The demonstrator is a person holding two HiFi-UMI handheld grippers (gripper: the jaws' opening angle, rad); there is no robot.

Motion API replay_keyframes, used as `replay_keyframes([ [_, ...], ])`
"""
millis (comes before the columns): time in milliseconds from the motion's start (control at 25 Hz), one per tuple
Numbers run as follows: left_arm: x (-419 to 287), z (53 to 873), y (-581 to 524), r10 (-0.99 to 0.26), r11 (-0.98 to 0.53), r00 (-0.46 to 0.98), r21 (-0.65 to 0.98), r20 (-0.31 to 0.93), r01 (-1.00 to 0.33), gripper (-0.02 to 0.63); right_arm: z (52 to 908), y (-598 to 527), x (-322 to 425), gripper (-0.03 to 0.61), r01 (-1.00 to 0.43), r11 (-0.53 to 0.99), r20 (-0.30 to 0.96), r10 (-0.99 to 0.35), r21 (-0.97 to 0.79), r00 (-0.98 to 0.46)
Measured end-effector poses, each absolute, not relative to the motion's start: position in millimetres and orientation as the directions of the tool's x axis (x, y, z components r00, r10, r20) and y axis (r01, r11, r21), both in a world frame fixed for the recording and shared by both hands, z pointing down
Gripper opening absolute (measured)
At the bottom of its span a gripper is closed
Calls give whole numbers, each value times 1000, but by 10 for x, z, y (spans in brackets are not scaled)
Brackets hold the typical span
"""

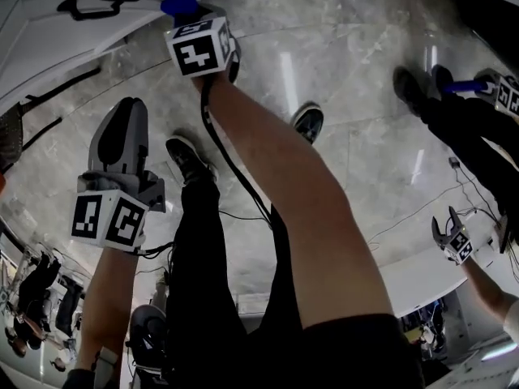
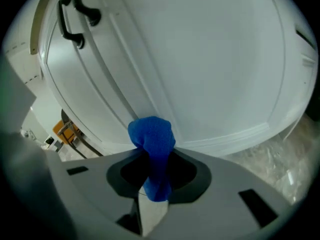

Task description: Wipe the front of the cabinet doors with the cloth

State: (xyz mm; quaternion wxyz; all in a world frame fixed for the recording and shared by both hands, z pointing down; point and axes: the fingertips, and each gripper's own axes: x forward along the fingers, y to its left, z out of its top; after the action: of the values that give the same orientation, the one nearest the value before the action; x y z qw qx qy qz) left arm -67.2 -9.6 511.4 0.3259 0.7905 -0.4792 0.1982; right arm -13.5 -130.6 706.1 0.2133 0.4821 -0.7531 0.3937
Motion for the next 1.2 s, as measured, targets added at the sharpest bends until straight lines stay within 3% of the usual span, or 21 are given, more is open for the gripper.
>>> replay_keyframes([
  [240, -376, 5687, -318, -589, -317, 430, 293, 684, -902, 57, 7086, -1454, 130, 86, -887, 375, 723, -531, -269, -443],
  [600, 280, 6265, -357, -496, -345, 458, 317, 738, -884, 57, 7330, -1705, 2000, 86, -973, 153, 747, -623, -174, -232],
  [840, 571, 6388, -175, -449, -399, 501, 336, 740, -854, 57, 7440, -1650, 2710, 86, -989, 105, 768, -623, -104, -147],
  [1000, 522, 6439, -138, -451, -386, 509, 354, 733, -852, 57, 7464, -1612, 2637, 86, -988, 72, 753, -640, -138, -152],
  [1200, 222, 6419, -25, -439, -386, 508, 355, 741, -851, 57, 7572, -1255, 1647, 86, -955, 145, 770, -566, -258, -294],
])
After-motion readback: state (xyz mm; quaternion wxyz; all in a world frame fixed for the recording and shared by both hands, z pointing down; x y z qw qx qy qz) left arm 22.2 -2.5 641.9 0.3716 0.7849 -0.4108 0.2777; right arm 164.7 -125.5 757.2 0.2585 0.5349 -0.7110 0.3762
